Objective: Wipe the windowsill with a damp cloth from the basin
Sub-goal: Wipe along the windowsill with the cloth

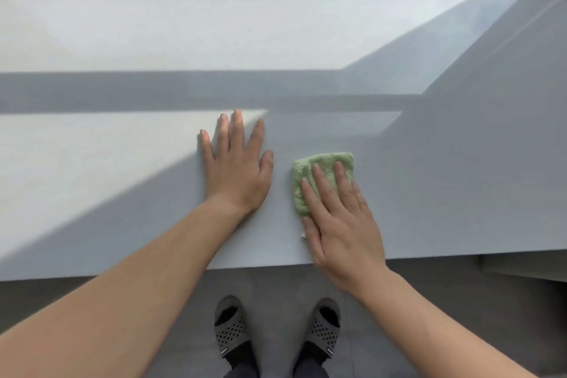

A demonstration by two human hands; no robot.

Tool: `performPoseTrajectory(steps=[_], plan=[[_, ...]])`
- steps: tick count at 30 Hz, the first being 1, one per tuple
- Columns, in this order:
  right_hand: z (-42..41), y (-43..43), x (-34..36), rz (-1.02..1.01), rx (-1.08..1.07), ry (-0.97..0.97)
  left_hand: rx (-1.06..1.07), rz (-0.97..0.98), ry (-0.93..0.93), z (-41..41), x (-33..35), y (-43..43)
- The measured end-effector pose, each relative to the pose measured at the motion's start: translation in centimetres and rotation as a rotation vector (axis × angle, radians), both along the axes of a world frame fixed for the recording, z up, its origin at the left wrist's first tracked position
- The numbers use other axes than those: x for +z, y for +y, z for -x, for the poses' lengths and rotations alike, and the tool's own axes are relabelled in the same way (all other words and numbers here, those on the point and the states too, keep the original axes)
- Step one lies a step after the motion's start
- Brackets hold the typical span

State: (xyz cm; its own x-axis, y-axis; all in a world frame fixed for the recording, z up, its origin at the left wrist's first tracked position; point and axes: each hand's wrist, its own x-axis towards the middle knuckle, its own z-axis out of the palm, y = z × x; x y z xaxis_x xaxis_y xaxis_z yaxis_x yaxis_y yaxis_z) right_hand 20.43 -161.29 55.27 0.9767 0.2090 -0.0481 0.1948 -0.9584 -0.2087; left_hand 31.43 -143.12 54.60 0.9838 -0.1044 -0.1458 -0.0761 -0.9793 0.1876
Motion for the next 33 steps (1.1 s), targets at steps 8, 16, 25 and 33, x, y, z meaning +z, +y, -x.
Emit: performPoseTrajectory(steps=[8, 16, 25, 33], plan=[[-10.4, -5.1, 0.3, -0.006, -0.303, 0.092, 0.008, -0.032, -0.044, 0.2, -0.4, -0.3], [-13.7, -6.5, 0.3, 0.01, 0.155, 0.077, 0.03, -0.001, -0.061, 0.1, -0.1, -0.3], [-15.5, -4.0, 0.4, 0.024, 0.24, 0.074, 0.103, 0.158, -0.106, -6.4, 0.9, -1.7], [-27.0, -6.0, 0.2, 0.032, -0.21, 0.039, 0.065, 0.069, -0.101, -8.7, 1.2, -1.7]])
